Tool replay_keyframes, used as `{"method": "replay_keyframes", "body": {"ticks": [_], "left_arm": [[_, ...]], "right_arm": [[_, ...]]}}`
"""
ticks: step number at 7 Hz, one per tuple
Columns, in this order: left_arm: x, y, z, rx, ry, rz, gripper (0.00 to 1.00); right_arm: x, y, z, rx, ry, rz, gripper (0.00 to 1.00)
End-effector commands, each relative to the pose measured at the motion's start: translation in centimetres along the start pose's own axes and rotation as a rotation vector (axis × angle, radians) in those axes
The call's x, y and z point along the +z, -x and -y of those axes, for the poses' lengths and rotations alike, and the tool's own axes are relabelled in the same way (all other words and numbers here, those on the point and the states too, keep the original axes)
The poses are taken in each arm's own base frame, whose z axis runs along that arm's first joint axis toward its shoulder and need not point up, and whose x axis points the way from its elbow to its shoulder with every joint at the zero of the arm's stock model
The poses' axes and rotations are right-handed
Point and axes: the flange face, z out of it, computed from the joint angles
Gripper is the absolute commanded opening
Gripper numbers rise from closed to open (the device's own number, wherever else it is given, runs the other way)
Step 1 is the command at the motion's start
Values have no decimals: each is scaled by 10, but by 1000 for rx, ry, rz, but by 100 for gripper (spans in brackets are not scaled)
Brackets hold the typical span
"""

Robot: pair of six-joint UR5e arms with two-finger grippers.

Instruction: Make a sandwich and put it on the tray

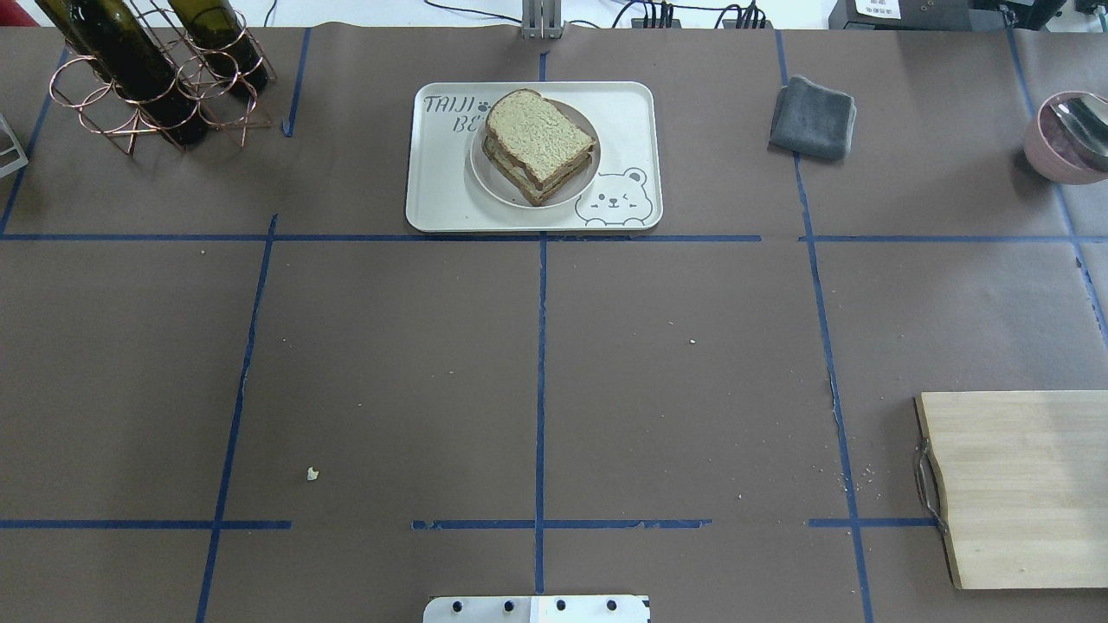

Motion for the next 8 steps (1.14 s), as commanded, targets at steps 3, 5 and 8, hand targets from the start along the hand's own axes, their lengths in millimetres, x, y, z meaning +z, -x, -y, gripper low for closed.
{"method": "replay_keyframes", "body": {"ticks": [3,5,8], "left_arm": [[48,81,-56,-13,105,-84,100],[54,84,-67,-36,118,-107,100],[58,84,-75,-46,129,-129,100]], "right_arm": [[1,0,0,4,3,8,100],[1,0,0,4,3,9,100],[0,1,0,-1,0,10,100]]}}
